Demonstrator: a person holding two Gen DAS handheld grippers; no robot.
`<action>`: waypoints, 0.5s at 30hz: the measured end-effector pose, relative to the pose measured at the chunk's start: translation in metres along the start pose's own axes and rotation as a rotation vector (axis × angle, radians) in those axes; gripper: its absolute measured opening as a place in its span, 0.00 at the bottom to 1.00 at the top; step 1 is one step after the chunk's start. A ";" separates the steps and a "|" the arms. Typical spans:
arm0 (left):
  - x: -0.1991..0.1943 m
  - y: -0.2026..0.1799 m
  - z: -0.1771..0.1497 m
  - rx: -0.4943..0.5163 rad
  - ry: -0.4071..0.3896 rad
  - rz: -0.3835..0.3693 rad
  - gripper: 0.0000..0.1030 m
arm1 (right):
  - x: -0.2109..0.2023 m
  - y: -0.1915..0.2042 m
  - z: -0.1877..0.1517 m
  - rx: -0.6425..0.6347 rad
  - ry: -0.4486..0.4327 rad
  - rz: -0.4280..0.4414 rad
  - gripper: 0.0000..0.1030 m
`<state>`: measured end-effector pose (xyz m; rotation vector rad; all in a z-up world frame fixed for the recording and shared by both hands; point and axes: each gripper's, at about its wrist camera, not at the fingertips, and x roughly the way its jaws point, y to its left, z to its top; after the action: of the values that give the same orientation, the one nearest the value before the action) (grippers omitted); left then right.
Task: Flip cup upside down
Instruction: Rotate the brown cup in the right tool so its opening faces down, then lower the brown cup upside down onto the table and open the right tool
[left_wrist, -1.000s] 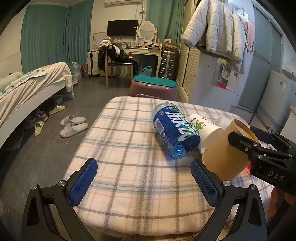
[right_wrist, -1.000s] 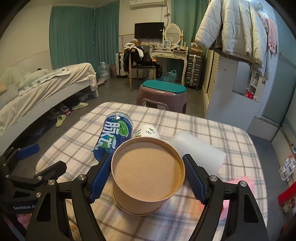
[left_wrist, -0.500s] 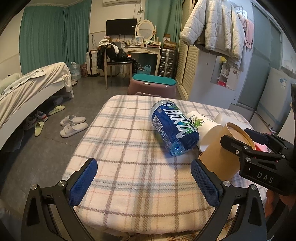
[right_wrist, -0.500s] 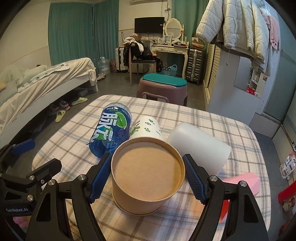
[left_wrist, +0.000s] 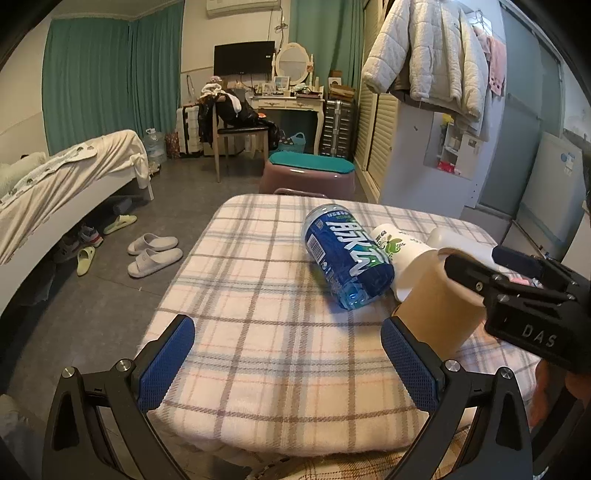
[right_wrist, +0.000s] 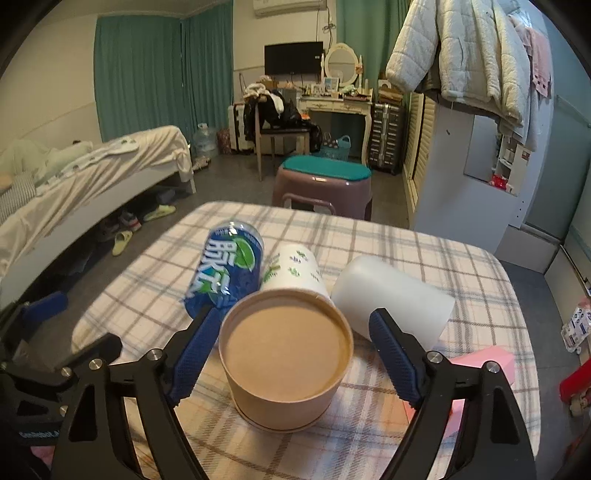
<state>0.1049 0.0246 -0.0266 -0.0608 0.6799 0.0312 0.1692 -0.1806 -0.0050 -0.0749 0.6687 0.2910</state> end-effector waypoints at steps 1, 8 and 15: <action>-0.003 -0.001 0.000 0.001 -0.005 0.002 1.00 | -0.005 -0.001 0.001 0.004 -0.013 0.001 0.81; -0.035 -0.019 0.004 0.027 -0.064 0.003 1.00 | -0.051 -0.006 0.007 0.015 -0.090 0.014 0.81; -0.079 -0.042 0.004 0.046 -0.162 -0.020 1.00 | -0.121 -0.014 0.000 0.007 -0.179 0.003 0.81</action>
<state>0.0482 -0.0179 0.0287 -0.0204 0.5175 0.0014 0.0833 -0.2236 0.0698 -0.0404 0.4925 0.2944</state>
